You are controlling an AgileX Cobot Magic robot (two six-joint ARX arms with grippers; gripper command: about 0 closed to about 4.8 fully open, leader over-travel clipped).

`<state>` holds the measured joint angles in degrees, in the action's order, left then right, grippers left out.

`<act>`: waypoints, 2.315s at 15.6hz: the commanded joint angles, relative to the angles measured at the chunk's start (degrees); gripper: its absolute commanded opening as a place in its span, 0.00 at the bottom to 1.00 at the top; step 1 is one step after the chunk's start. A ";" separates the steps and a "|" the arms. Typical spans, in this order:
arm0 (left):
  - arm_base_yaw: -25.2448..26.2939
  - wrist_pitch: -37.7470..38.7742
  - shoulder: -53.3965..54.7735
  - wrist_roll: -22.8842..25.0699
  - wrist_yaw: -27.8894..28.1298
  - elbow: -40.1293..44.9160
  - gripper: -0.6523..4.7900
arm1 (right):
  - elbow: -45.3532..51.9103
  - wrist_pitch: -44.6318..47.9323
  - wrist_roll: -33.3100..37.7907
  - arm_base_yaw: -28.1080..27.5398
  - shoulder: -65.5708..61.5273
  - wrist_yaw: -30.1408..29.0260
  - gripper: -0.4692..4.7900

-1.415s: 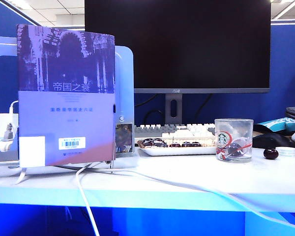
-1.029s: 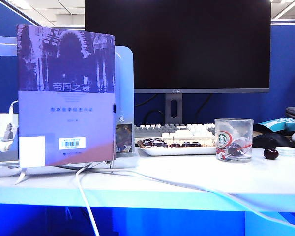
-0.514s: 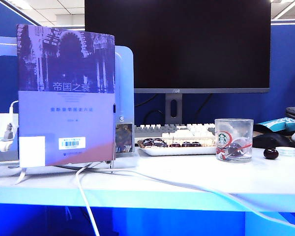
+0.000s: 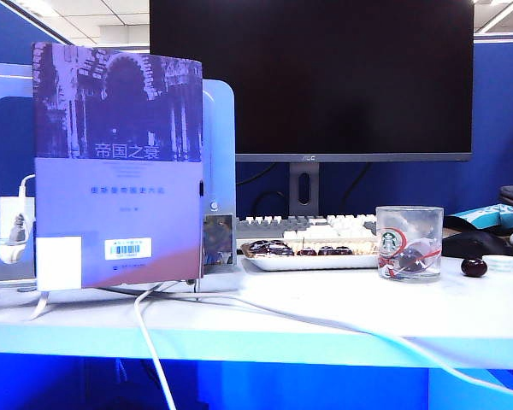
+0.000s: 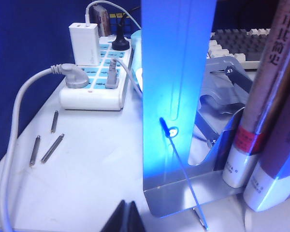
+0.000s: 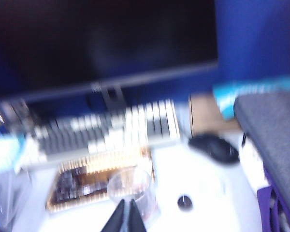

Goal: Pick up the cherry on the right side of the glass and put it inside the glass.

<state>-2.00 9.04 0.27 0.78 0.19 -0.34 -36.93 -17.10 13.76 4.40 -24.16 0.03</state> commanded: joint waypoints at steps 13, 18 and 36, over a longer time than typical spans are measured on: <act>0.04 0.68 -0.17 0.26 -0.22 0.04 0.11 | -29.35 -15.10 7.08 -1.53 -56.48 -7.63 0.09; 0.04 0.68 -0.17 0.26 -0.22 0.04 0.11 | -29.35 -5.14 7.08 -2.38 -62.10 -3.15 0.09; 0.04 0.68 -0.17 0.26 -0.22 0.04 0.11 | -29.83 2.36 6.88 -2.95 -77.46 3.21 0.51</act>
<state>-2.00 9.04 0.27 0.78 0.19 -0.34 -66.24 -15.44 20.93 1.58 -101.25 3.55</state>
